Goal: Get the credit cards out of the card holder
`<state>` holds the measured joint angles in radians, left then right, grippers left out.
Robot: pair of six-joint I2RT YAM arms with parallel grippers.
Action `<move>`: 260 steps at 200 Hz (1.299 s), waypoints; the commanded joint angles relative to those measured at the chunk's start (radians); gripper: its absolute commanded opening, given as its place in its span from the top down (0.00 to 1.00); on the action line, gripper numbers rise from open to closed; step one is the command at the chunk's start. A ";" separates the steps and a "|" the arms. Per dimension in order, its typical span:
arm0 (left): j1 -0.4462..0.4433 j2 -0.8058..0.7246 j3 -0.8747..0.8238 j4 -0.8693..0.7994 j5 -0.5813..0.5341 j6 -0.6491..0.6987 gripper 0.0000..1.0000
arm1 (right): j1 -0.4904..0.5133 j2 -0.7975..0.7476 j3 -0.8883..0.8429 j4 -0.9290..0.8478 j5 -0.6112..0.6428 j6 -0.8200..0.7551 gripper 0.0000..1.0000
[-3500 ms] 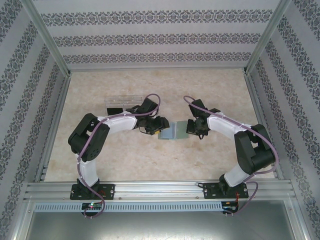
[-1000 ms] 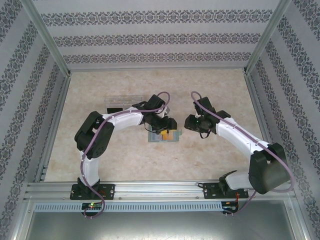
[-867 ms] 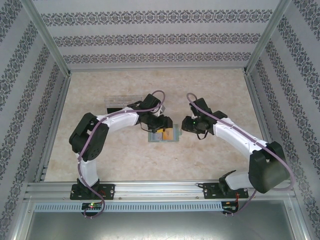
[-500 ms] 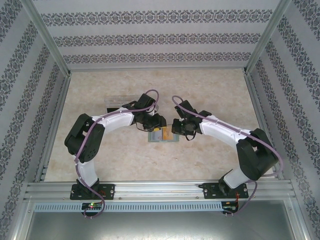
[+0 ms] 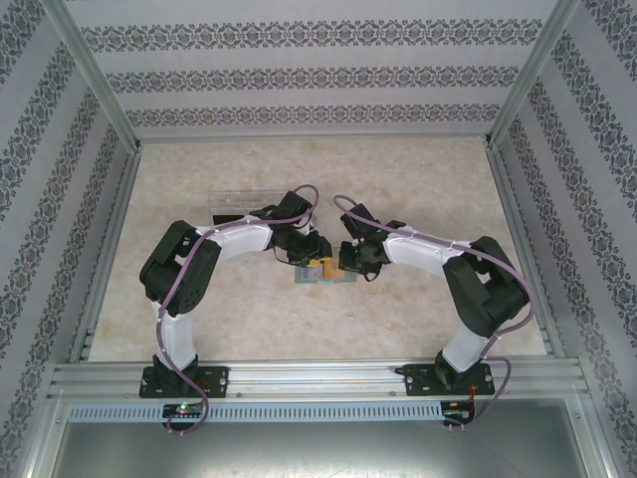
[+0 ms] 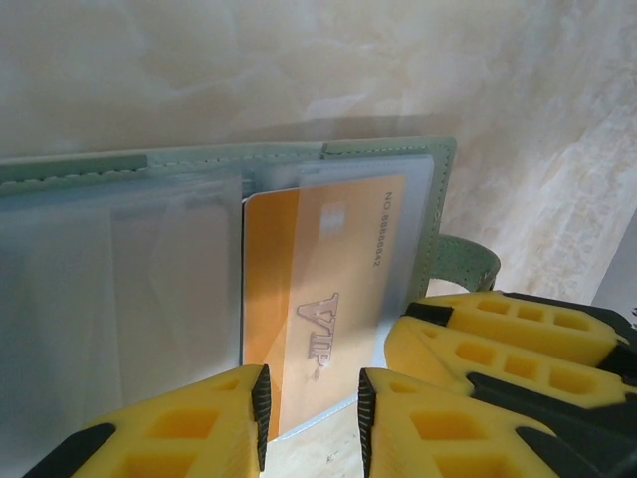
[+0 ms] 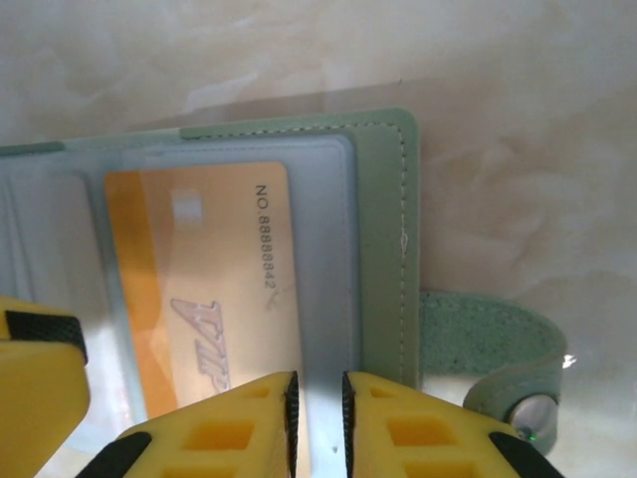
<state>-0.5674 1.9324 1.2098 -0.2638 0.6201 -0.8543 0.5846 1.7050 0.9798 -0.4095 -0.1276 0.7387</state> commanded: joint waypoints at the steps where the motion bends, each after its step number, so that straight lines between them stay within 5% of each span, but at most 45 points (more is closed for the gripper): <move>1: 0.001 0.027 -0.003 0.007 -0.011 -0.020 0.68 | -0.009 0.032 0.023 0.005 -0.023 0.010 0.78; 134: 0.002 0.038 0.007 0.026 0.020 0.079 0.69 | -0.022 0.085 0.015 0.004 -0.044 0.013 0.82; 260: 0.003 -0.035 -0.058 0.060 -0.004 0.093 0.97 | -0.034 0.073 0.006 -0.020 -0.015 0.011 0.82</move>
<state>-0.5671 1.9469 1.1748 -0.2176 0.6277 -0.7860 0.5648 1.7508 0.9951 -0.3965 -0.1776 0.7383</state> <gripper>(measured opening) 0.056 0.177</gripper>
